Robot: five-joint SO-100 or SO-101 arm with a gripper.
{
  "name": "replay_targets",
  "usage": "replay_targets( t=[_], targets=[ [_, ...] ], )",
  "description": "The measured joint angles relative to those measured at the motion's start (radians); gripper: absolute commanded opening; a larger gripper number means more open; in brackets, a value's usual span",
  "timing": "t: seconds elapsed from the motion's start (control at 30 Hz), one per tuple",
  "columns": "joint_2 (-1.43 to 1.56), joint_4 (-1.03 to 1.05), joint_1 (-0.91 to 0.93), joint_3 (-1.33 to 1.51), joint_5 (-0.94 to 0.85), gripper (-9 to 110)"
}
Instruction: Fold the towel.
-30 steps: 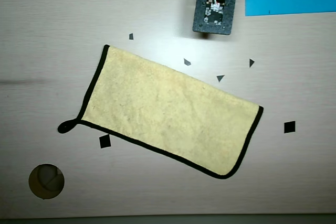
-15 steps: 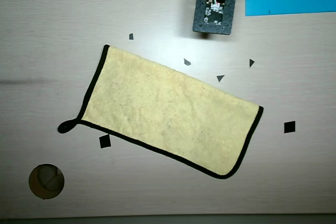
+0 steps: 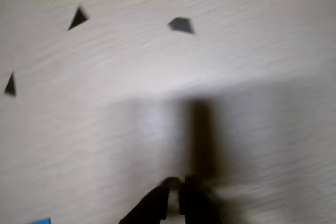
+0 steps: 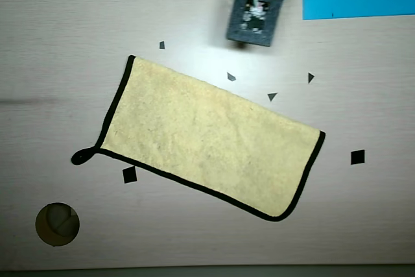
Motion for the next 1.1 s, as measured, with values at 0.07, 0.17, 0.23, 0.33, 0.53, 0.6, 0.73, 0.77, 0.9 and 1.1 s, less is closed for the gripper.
replay_targets(
  t=[0.07, 0.17, 0.23, 0.33, 0.53, 0.6, 0.73, 0.77, 0.9, 1.1],
  targets=[
    [-0.117, -0.097, 0.078, -0.058, 0.092, 0],
    [-0.336, -0.186, 0.204, -0.153, 0.247, 2],
    [-0.468, -0.213, 0.276, -0.239, 0.354, 3],
    [-0.65, -0.236, 0.379, -0.38, 0.502, 8],
    [-0.948, -0.252, 0.472, -0.634, 0.864, 17],
    [-1.0, -0.279, 0.469, -0.68, 0.966, 18],
    [-1.112, -0.359, 0.474, -0.756, 1.104, 18],
    [-1.144, -0.385, 0.477, -0.776, 1.134, 19],
    [-1.289, -0.472, 0.514, -0.867, 1.218, 18],
    [-1.436, -0.592, 0.565, -0.934, 1.22, 17]
  ],
)
